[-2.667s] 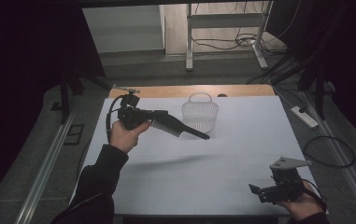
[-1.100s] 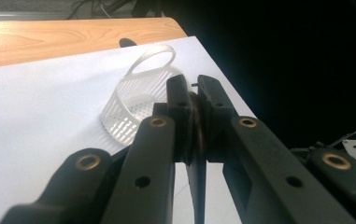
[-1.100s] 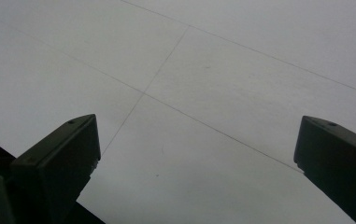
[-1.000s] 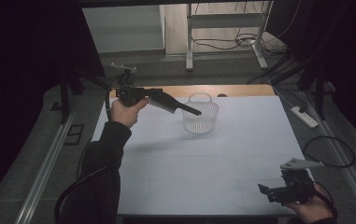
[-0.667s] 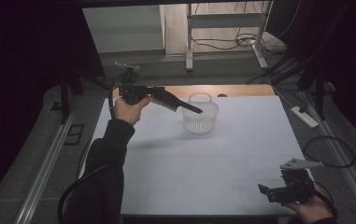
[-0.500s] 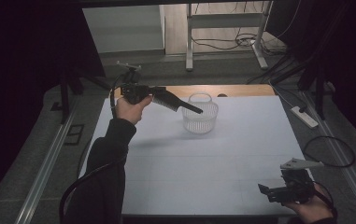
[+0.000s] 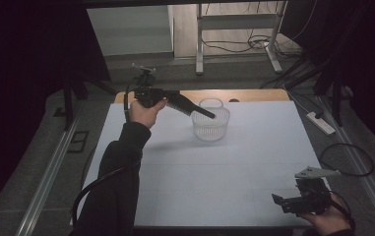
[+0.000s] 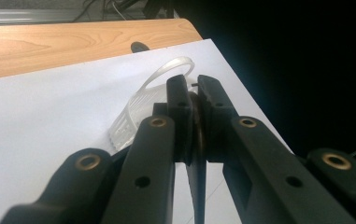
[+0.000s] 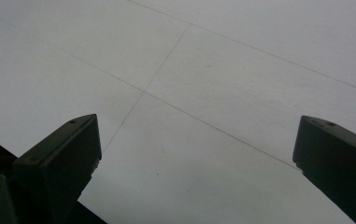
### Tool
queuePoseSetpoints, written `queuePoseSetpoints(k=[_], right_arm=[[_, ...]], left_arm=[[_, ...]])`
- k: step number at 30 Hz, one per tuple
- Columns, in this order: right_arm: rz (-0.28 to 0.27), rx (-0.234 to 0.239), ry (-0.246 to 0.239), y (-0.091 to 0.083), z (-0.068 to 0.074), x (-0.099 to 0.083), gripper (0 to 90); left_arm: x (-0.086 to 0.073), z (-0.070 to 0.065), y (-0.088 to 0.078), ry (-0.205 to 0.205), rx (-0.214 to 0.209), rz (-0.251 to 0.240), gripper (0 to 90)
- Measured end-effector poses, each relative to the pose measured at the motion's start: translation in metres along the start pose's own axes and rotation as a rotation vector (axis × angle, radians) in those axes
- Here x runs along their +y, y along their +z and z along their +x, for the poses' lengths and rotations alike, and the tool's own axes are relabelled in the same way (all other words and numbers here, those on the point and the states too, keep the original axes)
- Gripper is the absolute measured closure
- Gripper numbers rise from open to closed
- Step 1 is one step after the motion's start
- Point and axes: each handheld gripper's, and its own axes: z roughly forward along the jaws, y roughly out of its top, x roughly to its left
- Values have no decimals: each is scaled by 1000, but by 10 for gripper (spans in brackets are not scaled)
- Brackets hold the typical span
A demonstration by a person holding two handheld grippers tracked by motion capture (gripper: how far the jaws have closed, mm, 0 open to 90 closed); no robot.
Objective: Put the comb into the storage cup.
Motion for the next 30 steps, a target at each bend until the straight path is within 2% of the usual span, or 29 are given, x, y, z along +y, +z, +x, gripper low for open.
queuePoseSetpoints(k=[11,21,30], right_arm=[[-1,2,-1,0,0,0,17],[1,0,-3,0,0,0,20],[3,0,-3,0,0,0,21]], left_arm=[[1,2,23,-9,11,13,839],[1,4,36,-12,15,24,839],[-3,8,47,-31,15,25,839]])
